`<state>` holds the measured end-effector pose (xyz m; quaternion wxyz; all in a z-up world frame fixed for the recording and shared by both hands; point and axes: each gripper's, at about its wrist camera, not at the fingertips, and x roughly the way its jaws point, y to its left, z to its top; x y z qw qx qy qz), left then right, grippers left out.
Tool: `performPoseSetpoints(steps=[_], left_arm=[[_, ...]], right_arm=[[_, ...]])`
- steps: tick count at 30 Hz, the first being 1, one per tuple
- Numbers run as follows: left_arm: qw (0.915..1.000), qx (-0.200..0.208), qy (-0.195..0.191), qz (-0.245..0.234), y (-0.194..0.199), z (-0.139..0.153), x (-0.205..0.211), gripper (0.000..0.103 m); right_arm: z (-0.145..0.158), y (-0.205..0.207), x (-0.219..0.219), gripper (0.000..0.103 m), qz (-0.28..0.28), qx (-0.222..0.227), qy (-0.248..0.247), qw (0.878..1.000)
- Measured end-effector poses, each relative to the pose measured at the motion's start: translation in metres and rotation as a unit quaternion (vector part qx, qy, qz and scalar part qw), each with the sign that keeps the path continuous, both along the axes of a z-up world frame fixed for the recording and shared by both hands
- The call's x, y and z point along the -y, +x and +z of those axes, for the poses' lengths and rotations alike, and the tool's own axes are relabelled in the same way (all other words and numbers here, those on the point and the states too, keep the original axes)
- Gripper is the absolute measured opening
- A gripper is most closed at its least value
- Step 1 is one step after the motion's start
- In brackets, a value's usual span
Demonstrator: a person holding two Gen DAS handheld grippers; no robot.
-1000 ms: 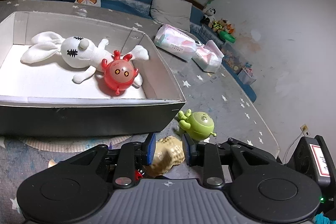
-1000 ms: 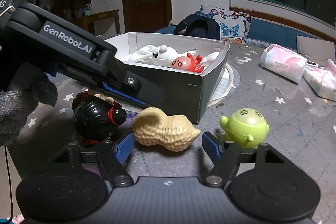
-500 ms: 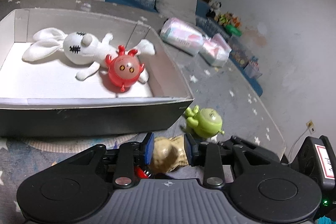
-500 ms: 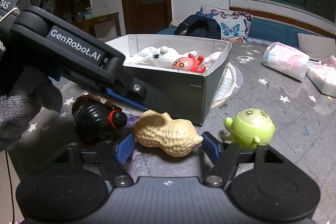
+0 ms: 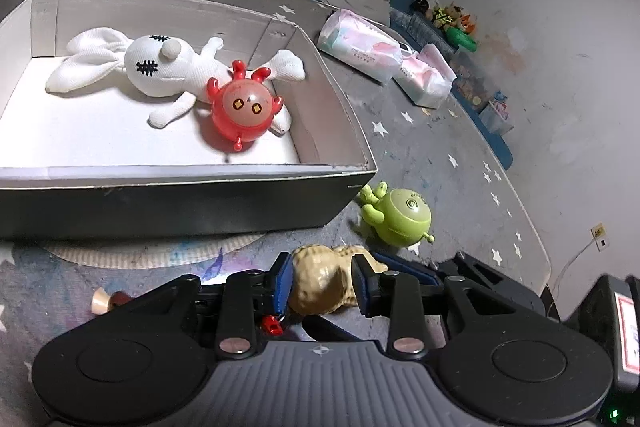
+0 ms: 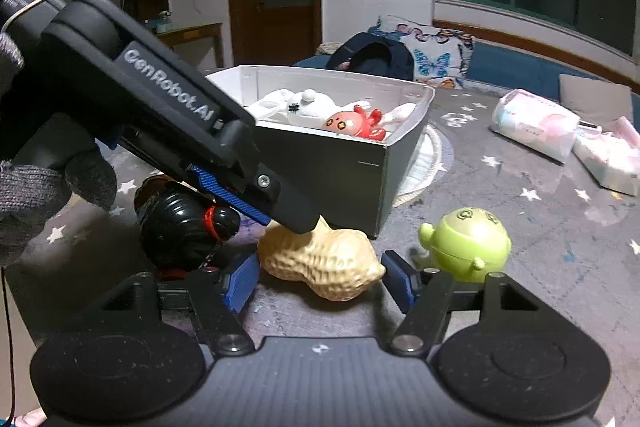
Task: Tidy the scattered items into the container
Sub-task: 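Close both tools on the tan peanut toy and lift it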
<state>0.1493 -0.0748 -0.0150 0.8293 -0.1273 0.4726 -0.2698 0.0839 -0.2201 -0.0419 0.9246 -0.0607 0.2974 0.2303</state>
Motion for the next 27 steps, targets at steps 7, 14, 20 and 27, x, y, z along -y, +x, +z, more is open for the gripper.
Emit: performPoseSetpoints(steps=[7,14,20,27], left_arm=[[0.9999,-0.004,0.007,-0.009,0.0,-0.002,0.012,0.035],[0.9997,0.0,0.02,-0.014,0.001,-0.004,0.017,0.035],[0.9996,0.003,0.022,-0.019,0.0,-0.003,0.018,0.035],[0.9995,0.0,0.025,-0.021,0.0,-0.003,0.018,0.036]], right_arm=[[-0.003,-0.006,0.008,0.058,-0.037,-0.012,0.009,0.999],[0.004,-0.016,0.01,0.058,-0.016,-0.001,-0.002,1.0],[0.011,-0.01,0.012,0.058,0.0,0.009,-0.025,1.0],[0.005,-0.007,-0.001,0.053,0.048,0.011,-0.066,0.997]])
